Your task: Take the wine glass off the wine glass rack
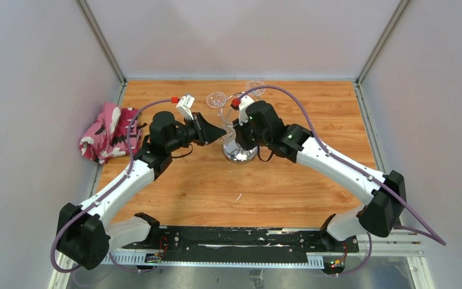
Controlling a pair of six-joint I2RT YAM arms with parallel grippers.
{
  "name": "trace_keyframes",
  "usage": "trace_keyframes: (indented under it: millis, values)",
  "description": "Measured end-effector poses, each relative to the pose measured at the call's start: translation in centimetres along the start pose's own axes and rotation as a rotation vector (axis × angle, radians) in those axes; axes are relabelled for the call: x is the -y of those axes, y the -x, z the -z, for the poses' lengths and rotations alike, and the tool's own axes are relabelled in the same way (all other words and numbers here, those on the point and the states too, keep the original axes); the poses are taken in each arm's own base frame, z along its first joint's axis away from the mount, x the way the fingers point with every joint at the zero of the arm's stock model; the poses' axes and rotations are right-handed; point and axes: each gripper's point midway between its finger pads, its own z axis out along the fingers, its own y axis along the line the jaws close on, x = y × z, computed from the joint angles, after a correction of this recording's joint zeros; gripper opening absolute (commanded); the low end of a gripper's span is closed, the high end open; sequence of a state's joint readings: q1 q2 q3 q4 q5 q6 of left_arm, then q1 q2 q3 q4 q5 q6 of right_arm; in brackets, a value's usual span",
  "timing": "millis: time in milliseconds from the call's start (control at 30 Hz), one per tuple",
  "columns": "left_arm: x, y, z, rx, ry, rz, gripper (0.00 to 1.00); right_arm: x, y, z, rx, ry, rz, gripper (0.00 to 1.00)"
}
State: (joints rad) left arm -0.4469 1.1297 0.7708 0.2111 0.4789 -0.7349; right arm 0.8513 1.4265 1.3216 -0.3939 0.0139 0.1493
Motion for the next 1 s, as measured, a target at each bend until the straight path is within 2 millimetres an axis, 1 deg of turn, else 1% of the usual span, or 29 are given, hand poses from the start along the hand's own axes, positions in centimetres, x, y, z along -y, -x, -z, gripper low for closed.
trace_keyframes:
  millis: [67, 200, 267, 367, 467, 533, 633, 700, 1000]
  values:
    - [0.3, -0.5, 0.3, -0.022, -0.012, -0.003, 0.19, 0.2, 0.3, 0.0, 0.003, -0.013, 0.005, 0.2]
    - [0.4, -2.0, 0.7, -0.088, -0.032, 0.003, 0.2, 1.0, 1.8, 0.0, 0.042, -0.048, 0.005, 0.2]
    - [0.6, -2.4, 0.8, -0.105, -0.042, 0.003, 0.2, 0.9, 2.4, 0.0, 0.06, -0.046, 0.005, 0.19]
    - [0.6, -2.9, 0.7, -0.126, -0.051, 0.008, 0.2, 0.8, 4.1, 0.0, 0.119, -0.043, 0.002, 0.19]
    - [0.9, -3.3, 0.6, -0.14, -0.06, 0.007, 0.18, 0.3, 5.2, -0.1, 0.159, -0.019, 0.001, 0.19]
    - [0.9, -3.2, 0.7, -0.132, -0.056, 0.006, 0.14, 0.0, 5.5, -0.1, 0.169, -0.006, 0.003, 0.19]
    - [0.9, -2.7, 0.9, -0.109, -0.037, 0.007, 0.05, -0.2, 5.8, -0.1, 0.179, 0.003, 0.002, 0.19]
    - [1.1, -2.4, 1.1, -0.092, -0.027, 0.007, 0.01, -0.2, 6.0, -0.1, 0.188, 0.006, 0.002, 0.19]
    - [1.1, -2.1, 2.1, -0.081, 0.035, 0.036, 0.0, -0.3, 6.3, -0.1, 0.2, 0.007, 0.002, 0.19]
